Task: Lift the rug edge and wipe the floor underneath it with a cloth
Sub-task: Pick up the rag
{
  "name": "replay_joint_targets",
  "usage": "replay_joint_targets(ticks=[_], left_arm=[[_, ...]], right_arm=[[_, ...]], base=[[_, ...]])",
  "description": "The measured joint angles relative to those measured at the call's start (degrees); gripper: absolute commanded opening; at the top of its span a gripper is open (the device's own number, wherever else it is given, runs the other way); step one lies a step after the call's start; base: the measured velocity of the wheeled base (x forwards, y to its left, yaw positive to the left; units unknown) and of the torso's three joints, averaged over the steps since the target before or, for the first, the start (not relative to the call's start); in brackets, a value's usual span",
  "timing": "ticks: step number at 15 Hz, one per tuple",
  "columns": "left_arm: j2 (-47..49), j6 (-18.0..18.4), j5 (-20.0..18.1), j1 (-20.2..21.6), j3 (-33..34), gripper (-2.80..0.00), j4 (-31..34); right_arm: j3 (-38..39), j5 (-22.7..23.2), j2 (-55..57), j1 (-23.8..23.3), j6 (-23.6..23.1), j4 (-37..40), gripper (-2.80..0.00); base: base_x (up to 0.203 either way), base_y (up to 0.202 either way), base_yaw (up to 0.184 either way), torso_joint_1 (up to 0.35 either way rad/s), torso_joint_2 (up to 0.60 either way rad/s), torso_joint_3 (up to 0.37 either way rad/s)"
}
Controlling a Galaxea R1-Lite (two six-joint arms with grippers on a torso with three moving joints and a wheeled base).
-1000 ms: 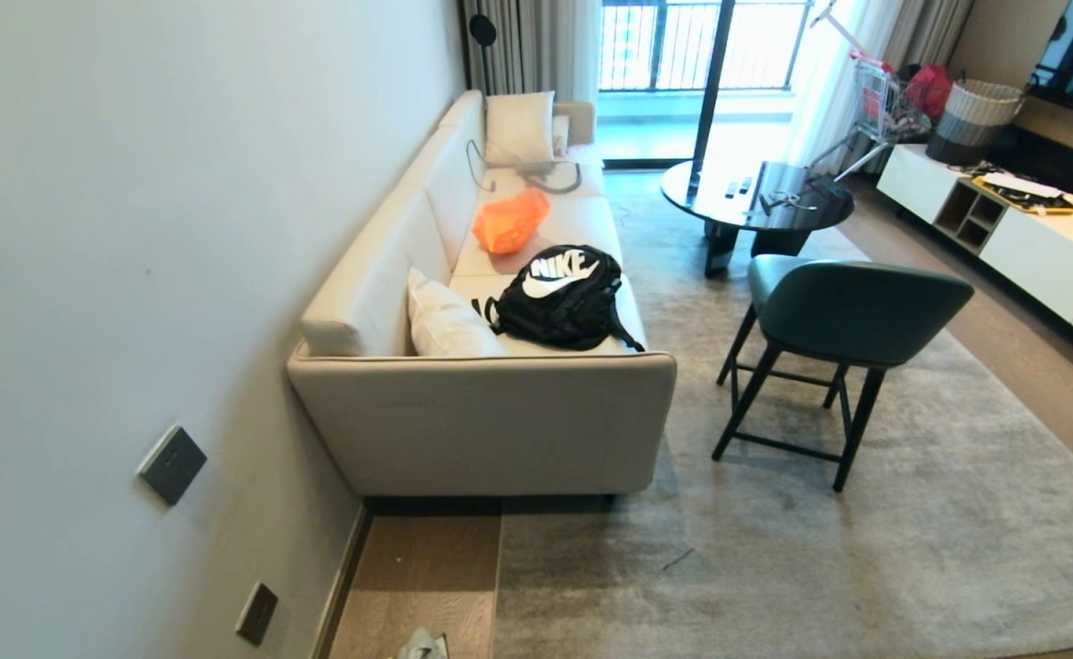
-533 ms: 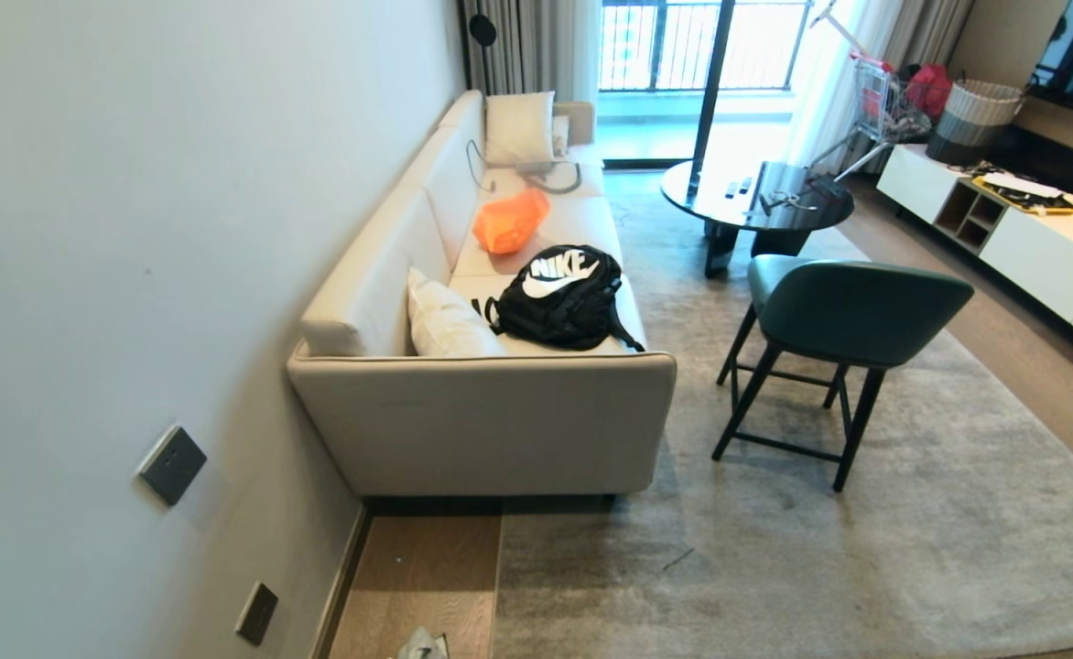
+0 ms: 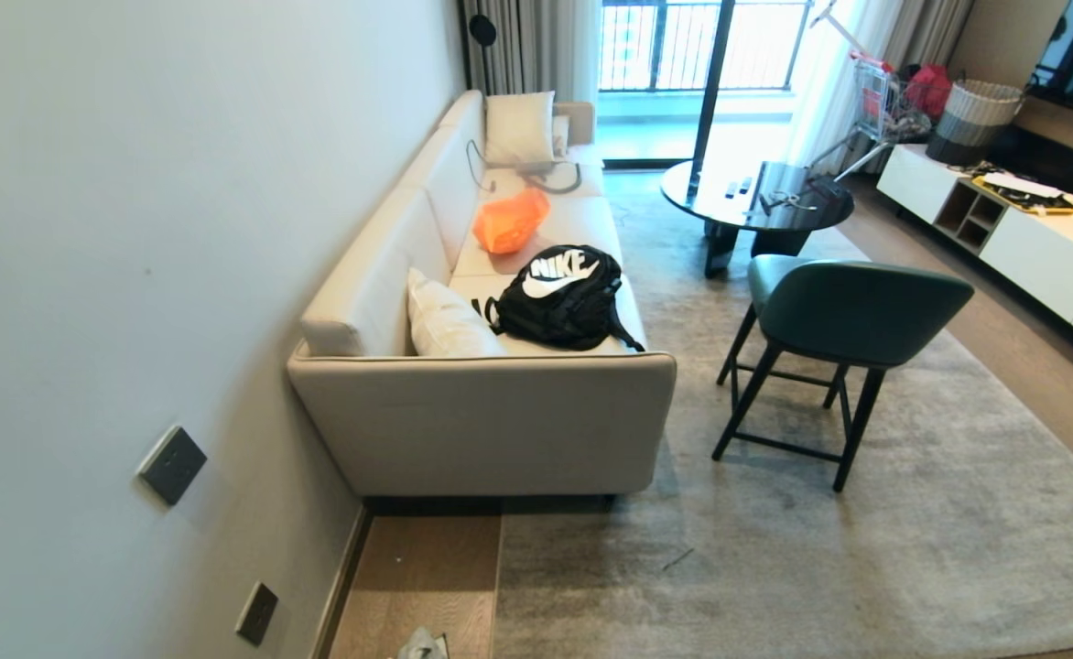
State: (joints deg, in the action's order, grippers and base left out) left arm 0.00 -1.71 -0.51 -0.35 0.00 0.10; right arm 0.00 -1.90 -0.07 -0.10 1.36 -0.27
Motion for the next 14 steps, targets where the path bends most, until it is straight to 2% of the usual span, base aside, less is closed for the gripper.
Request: replay_joint_targets(ticks=[5,14], left_arm=[[0.0,0.0,-0.01,0.0,0.0,-2.8,0.01],[0.0,-0.02,-0.02,0.0,0.0,-2.8,-0.02]], right_arm=[[0.0,-0.02,0.0,0.0,0.42,0.02,-2.8],[0.0,-0.4,0.0,0.0,1.55,-0.04,-2.8]], base=[[0.0,0.0,0.0,-0.006,0.01,0.006],[0.0,0.0,0.0,-0.127,0.32,0.183]])
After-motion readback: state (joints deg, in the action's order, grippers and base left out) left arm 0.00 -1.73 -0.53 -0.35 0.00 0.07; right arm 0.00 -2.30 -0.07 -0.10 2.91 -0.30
